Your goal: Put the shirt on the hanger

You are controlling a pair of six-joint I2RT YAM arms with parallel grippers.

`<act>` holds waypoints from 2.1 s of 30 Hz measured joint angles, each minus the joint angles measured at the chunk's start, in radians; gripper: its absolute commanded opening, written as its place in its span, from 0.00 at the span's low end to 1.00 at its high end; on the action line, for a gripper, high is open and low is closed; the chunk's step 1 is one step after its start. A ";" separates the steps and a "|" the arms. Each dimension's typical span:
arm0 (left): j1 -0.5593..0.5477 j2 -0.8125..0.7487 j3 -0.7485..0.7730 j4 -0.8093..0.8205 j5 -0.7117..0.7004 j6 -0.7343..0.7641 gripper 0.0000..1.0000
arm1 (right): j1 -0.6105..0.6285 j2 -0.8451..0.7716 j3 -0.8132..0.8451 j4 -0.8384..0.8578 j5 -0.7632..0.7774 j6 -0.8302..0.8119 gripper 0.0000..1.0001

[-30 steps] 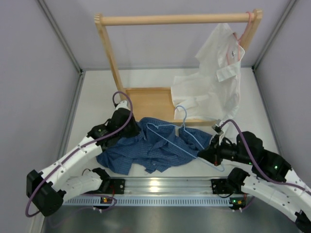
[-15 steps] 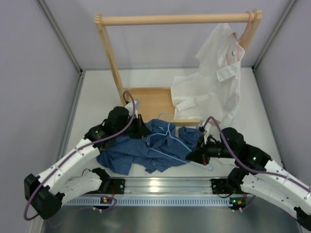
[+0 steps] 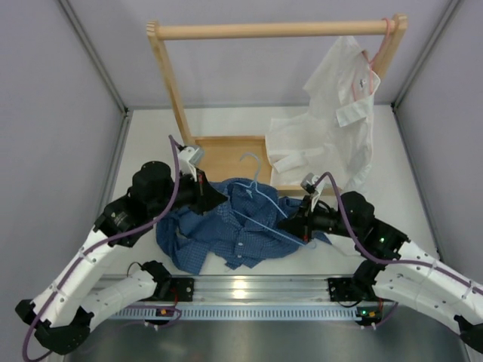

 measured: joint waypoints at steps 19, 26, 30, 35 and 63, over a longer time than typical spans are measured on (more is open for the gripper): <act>-0.013 0.047 0.099 -0.158 0.154 0.114 0.00 | -0.001 0.189 0.000 0.283 -0.305 -0.068 0.00; -0.014 0.044 0.138 -0.171 0.169 0.119 0.00 | 0.002 0.261 -0.003 0.384 -0.257 -0.051 0.00; -0.015 0.095 0.235 -0.175 0.167 0.118 0.00 | 0.008 0.251 -0.067 0.542 -0.235 -0.016 0.00; -0.029 0.185 0.345 -0.180 0.184 0.124 0.07 | 0.014 0.224 -0.167 0.717 -0.187 0.027 0.00; -0.091 0.240 0.571 -0.238 0.103 0.588 0.85 | 0.028 0.206 -0.249 1.129 -0.125 0.115 0.00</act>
